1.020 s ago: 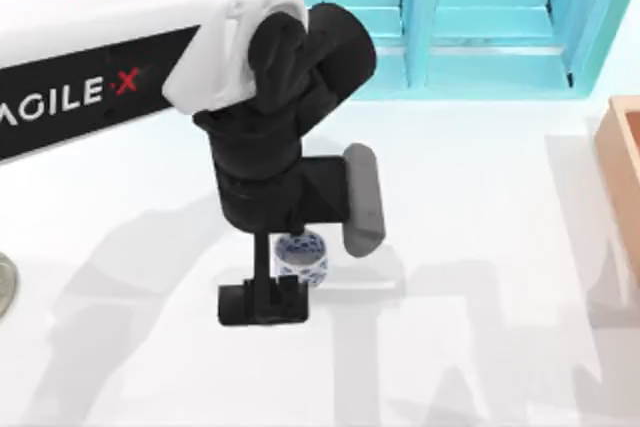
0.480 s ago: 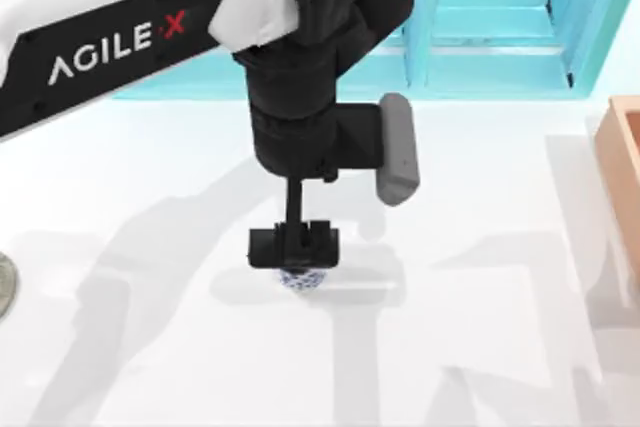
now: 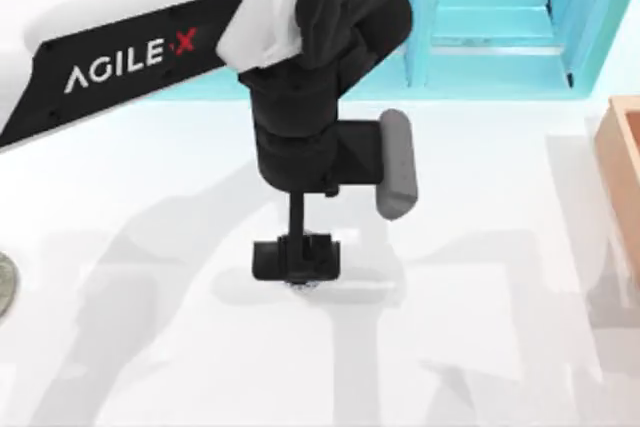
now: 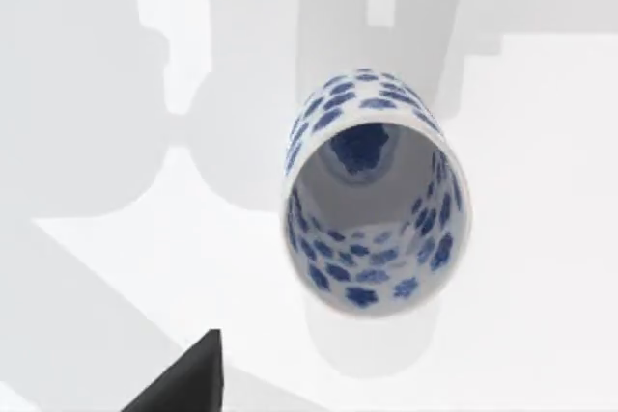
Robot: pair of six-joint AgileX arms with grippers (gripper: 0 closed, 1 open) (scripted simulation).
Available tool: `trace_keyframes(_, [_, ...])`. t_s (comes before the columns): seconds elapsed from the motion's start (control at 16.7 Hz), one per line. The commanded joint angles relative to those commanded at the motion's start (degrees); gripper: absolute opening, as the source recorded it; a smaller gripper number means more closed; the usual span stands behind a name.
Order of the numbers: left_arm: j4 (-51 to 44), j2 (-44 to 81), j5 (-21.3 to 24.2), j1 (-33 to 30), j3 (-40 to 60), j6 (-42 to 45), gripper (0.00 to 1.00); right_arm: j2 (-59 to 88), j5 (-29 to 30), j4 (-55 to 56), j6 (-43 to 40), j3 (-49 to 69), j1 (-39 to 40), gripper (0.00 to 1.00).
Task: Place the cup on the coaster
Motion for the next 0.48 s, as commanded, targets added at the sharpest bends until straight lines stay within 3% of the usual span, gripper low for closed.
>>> trace_keyframes(0.48, [16.82, 3.81, 0.03, 0.16, -12.9, 0.24, 1.0, 0.0, 0.0, 0.0, 0.0, 0.0, 0.0, 1.0])
